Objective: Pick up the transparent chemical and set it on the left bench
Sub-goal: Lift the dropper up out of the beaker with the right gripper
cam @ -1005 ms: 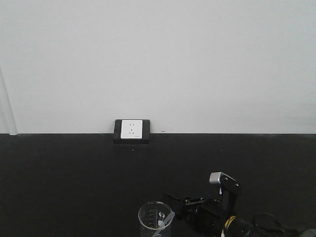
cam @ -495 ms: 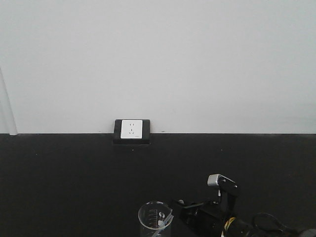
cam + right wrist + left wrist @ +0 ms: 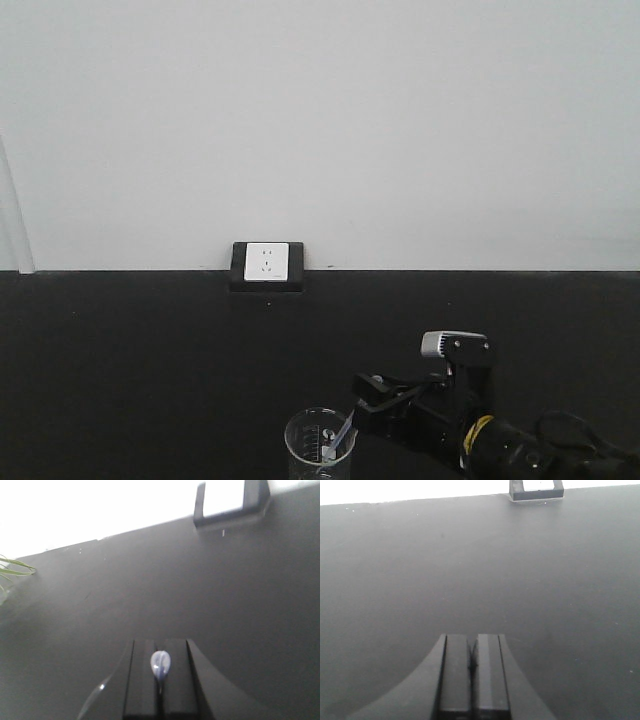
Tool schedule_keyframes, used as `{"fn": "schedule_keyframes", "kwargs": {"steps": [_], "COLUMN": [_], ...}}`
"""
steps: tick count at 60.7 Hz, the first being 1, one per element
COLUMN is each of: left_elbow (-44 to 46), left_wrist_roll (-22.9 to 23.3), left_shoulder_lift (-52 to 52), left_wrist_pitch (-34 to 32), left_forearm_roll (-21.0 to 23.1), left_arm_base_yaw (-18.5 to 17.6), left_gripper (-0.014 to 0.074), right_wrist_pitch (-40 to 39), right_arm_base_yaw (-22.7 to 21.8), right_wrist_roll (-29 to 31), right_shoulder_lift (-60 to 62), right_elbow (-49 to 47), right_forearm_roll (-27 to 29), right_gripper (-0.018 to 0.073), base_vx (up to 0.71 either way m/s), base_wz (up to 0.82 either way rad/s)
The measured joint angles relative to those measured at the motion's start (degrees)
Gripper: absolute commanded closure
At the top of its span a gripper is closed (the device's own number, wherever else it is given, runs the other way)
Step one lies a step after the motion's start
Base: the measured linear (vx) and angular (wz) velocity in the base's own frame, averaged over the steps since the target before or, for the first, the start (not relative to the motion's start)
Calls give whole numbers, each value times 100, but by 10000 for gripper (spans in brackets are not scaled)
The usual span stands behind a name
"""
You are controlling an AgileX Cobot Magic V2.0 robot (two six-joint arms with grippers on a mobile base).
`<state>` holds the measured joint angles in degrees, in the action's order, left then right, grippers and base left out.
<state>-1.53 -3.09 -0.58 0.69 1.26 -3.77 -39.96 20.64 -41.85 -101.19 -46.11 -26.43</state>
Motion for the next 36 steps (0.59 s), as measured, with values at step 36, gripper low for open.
{"fn": "schedule_keyframes", "kwargs": {"steps": [36], "left_elbow": [0], "left_wrist_roll": [0], "left_shoulder_lift": [0], "left_wrist_pitch": [0], "left_forearm_roll": [0], "left_arm_base_yaw": [0], "left_gripper": [600], "right_wrist_pitch": [3136], "right_arm_base_yaw": [0], "right_wrist_roll": [1020], "right_shoulder_lift": [3114], "right_elbow": [166], "right_forearm_roll": [-610], "right_gripper": [563], "base_vx": [0], "base_wz": [0]}}
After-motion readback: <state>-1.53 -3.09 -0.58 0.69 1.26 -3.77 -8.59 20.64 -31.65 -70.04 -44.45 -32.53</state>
